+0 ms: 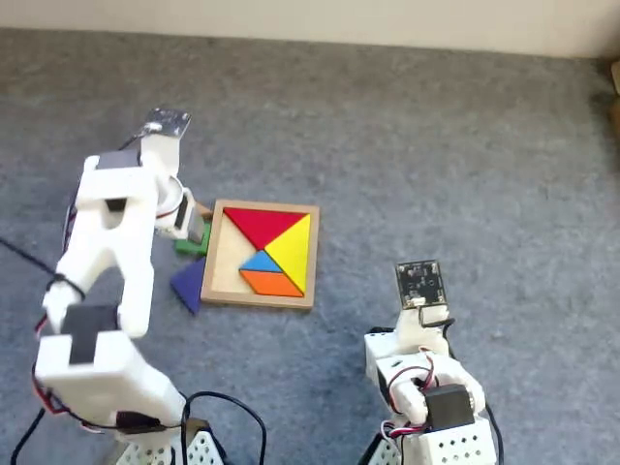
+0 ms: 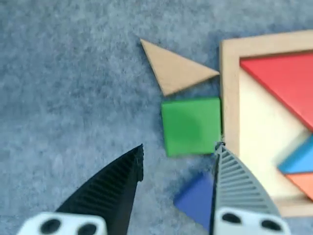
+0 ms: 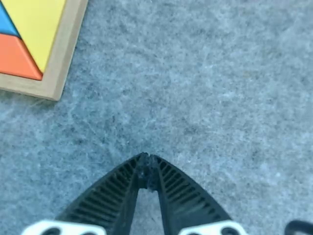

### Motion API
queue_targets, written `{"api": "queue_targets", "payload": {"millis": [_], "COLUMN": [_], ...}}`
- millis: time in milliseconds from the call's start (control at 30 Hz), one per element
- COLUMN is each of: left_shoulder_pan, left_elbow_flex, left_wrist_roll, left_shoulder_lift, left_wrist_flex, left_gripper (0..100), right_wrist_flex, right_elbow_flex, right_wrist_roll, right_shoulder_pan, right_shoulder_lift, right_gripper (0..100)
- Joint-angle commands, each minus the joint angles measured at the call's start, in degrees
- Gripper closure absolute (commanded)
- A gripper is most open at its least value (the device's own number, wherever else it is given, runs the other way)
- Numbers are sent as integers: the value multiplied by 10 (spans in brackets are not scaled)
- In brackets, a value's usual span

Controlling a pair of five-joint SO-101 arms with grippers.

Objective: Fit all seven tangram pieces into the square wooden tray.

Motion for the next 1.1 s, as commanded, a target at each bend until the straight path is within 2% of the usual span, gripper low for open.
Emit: {"api": "queue_targets", "payload": {"millis": [0, 233, 467, 533, 667, 1067], "left_shoulder_pan": [7, 1, -40, -38, -22, -5], "left_elbow_flex": [-71, -136, -177, -180, -180, -162], "left_wrist_roll": [7, 4, -9, -36, -41, -40], "left_shoulder_lift": [50, 145, 160, 160, 158, 162], "left_wrist_flex": [-4, -3, 40, 65, 101, 105], "left_gripper": [764, 764, 764, 764, 764, 768], "right_wrist_flex": [0, 0, 0, 0, 0, 0], "right_elbow_flex": [87, 87, 87, 87, 87, 87], "right_wrist_roll": [-5, -5, -5, -5, -5, -5], "right_shoulder_pan": [7, 7, 7, 7, 7, 8], "right_shoulder_lift": [-7, -7, -7, -7, -7, -7], "right_gripper": [982, 982, 982, 982, 982, 982]}}
